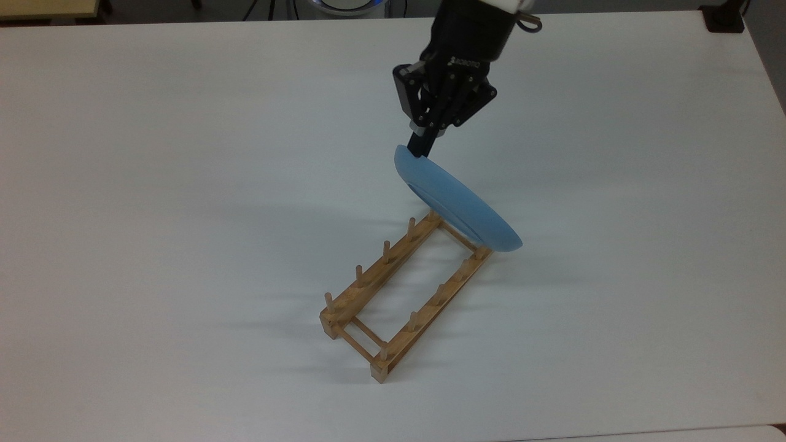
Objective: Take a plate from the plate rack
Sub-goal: 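Lift the blue plate up out of the rack pegs, then carry the plate away from the rack and lower it toward the table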
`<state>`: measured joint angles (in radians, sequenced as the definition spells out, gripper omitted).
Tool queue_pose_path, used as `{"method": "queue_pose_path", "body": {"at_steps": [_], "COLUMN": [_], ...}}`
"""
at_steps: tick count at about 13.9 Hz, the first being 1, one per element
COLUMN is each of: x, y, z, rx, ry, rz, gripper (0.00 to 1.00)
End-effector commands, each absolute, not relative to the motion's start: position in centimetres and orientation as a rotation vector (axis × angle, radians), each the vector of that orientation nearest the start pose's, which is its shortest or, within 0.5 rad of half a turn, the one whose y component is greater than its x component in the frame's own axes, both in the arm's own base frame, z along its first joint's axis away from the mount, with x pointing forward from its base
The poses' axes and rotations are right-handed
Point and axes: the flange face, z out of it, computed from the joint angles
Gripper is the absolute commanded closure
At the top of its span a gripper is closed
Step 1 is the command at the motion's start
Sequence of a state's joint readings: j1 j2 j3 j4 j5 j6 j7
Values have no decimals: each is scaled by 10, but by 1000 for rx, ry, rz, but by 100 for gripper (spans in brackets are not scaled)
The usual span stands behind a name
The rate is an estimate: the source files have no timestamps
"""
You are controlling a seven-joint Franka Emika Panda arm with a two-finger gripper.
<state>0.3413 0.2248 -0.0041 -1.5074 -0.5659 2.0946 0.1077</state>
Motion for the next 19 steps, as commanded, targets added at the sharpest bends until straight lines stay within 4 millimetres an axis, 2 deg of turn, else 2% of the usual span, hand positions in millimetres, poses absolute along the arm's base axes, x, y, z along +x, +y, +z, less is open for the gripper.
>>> {"method": "queue_pose_path", "body": {"at_steps": [1, 2, 4, 6, 10, 13, 15, 17, 19], "x": [624, 625, 623, 624, 627, 623, 618, 615, 615], "y": [167, 159, 126, 105, 58, 11, -18, -32, -45], "z": [597, 596, 595, 593, 586, 579, 570, 556, 530], "rx": [-3347, -3323, -3264, -3233, -3205, -3161, -3117, -3086, -3076], "ry": [-550, -503, -393, -352, -371, -458, -473, -478, -466], "rz": [-717, -669, -510, -442, -352, -230, -164, -105, -38], "gripper": [100, 100, 100, 100, 100, 100, 100, 100, 100]}}
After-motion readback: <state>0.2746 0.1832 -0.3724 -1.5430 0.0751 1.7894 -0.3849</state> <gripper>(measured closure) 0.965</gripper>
